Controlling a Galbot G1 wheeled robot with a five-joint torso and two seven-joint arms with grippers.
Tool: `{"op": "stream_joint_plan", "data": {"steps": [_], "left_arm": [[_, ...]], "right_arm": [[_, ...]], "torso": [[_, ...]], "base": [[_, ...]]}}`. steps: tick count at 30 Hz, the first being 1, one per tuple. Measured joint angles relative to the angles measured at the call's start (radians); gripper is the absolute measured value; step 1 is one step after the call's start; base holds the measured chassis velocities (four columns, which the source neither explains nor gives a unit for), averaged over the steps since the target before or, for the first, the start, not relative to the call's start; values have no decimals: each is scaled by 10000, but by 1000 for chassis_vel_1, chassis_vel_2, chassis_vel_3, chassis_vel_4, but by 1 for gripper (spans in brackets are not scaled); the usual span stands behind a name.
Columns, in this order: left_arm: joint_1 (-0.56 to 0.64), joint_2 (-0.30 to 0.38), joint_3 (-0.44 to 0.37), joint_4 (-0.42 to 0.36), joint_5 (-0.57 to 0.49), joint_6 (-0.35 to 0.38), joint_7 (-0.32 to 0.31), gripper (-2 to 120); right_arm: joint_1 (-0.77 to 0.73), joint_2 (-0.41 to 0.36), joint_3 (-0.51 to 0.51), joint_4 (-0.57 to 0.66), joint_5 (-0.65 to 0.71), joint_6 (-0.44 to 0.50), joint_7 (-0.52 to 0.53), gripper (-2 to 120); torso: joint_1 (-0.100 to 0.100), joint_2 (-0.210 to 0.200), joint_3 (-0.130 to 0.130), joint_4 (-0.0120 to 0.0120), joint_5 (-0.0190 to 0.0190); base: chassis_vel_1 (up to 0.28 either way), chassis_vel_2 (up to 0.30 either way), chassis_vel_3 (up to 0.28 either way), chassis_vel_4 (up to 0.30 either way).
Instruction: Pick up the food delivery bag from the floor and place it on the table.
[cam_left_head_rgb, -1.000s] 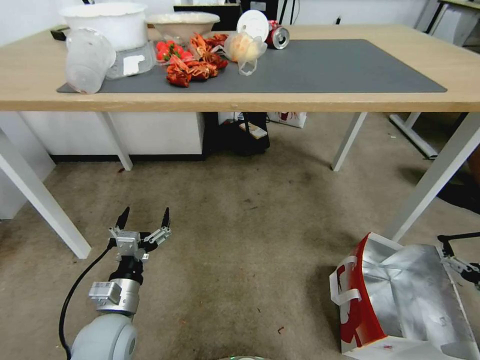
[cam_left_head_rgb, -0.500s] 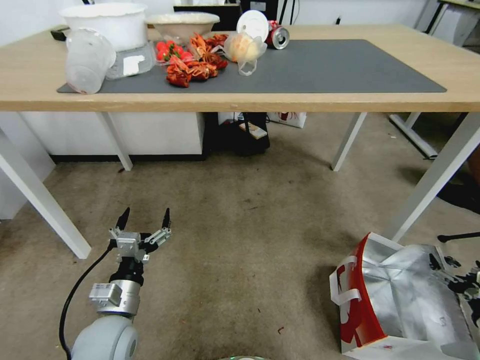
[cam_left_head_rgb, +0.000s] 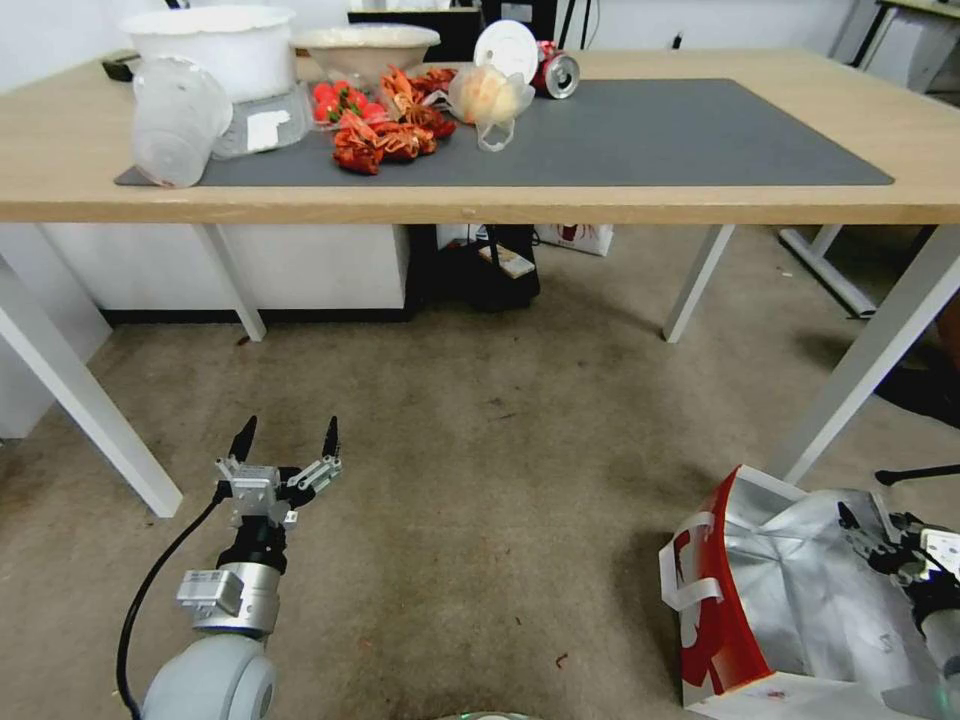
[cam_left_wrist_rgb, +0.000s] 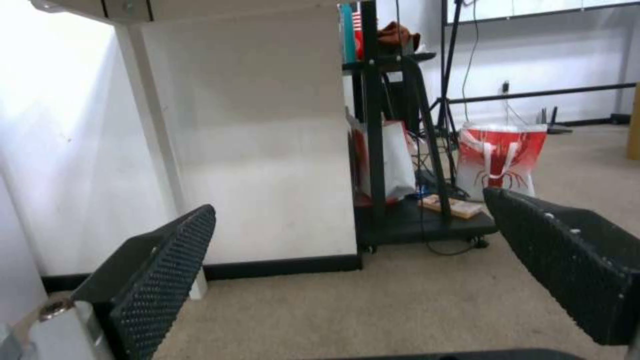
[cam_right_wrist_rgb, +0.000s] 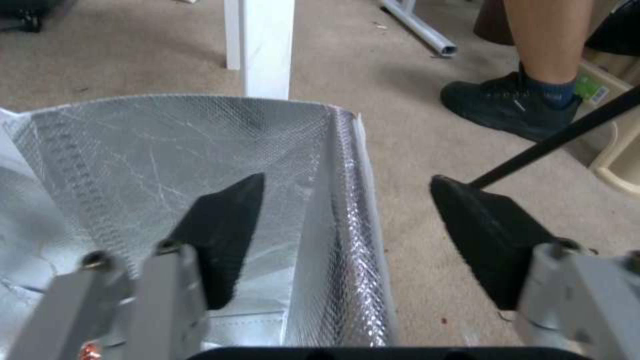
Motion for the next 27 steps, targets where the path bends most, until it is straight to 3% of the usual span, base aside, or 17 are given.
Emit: {"op": "stream_joint_plan", "data": {"steps": [4,19,27], "left_arm": [[-18,-22,-6,10,-10,0,-3,100],[-107,-26,-13,126,-11,-3,43,100],[-97,-31,-33,116,-54,-8,48,100]], "right_arm": [[-19,-2,-17,-14,109,22,14,57],[-91,64,-41,42,142,144,16,1],[-326,133,-41,462,299,154,15,0]], "torso": [[0,1,0,0,0],[1,2,0,1,1],[1,2,0,0,-1]], "base": [[0,0,0,0],[0,0,0,0],[0,0,0,0]]}}
